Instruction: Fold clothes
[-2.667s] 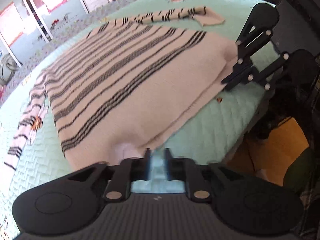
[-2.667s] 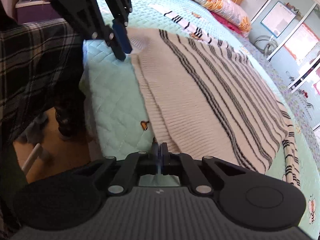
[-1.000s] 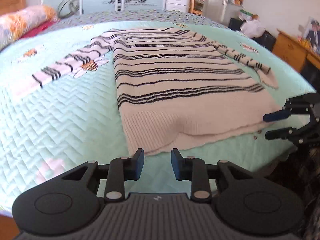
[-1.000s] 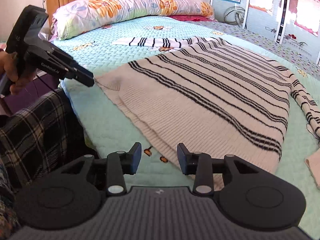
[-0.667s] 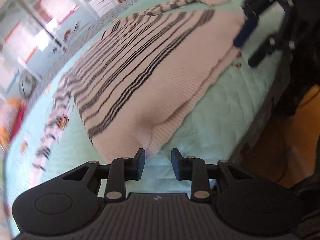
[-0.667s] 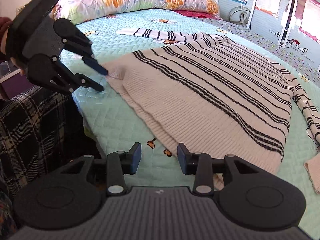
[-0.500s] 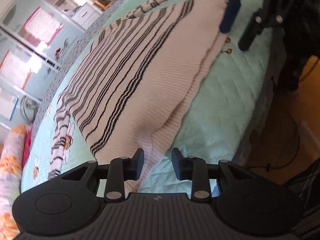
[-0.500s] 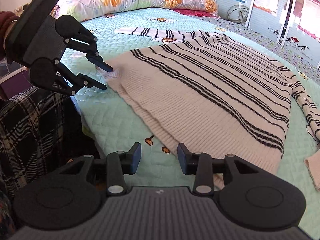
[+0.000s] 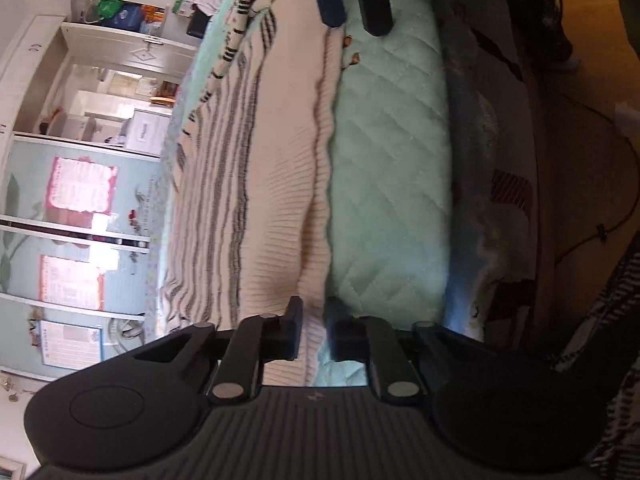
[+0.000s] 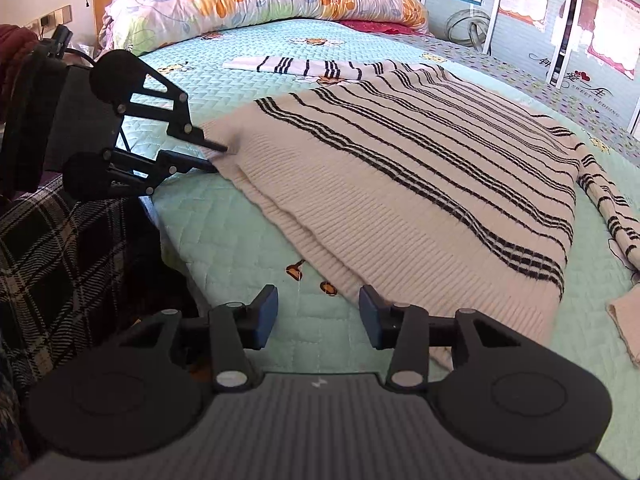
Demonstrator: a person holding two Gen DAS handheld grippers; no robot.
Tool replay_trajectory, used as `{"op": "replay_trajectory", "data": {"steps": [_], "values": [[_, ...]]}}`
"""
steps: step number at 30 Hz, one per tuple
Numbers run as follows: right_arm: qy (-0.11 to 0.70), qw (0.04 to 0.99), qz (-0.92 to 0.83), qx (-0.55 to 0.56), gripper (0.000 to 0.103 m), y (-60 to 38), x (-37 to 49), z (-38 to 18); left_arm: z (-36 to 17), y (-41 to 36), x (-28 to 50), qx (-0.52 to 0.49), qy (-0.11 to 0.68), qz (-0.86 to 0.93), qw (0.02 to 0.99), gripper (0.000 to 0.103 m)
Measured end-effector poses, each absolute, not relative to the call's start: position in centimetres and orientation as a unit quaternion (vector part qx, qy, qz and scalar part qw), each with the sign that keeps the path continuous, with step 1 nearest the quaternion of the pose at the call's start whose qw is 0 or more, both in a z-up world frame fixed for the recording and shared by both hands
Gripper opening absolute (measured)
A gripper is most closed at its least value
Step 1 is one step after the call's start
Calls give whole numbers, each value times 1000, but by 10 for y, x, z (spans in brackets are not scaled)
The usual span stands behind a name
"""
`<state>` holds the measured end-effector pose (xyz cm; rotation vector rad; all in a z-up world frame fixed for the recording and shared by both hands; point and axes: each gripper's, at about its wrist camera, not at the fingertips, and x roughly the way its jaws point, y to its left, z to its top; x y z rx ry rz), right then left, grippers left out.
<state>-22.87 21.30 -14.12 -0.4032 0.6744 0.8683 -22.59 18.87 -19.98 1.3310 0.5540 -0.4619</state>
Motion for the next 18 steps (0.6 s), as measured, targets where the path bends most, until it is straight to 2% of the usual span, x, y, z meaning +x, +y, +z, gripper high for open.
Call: {"op": "replay_trajectory", "data": {"steps": [3, 8, 11, 18], "values": [[318, 833, 410, -194, 47, 213, -232, -142, -197, 193, -228, 606, 254, -219, 721, 0], [338, 842, 395, -145, 47, 184, -233, -138, -172, 207, -222, 549, 308, -243, 738, 0], [339, 861, 357, -127, 47, 162, -231, -137, -175, 205, -226, 555, 305, -241, 736, 0], [329, 855, 352, -193, 47, 152, -233, -140, -187, 196, -243, 574, 283, -223, 735, 0]]}}
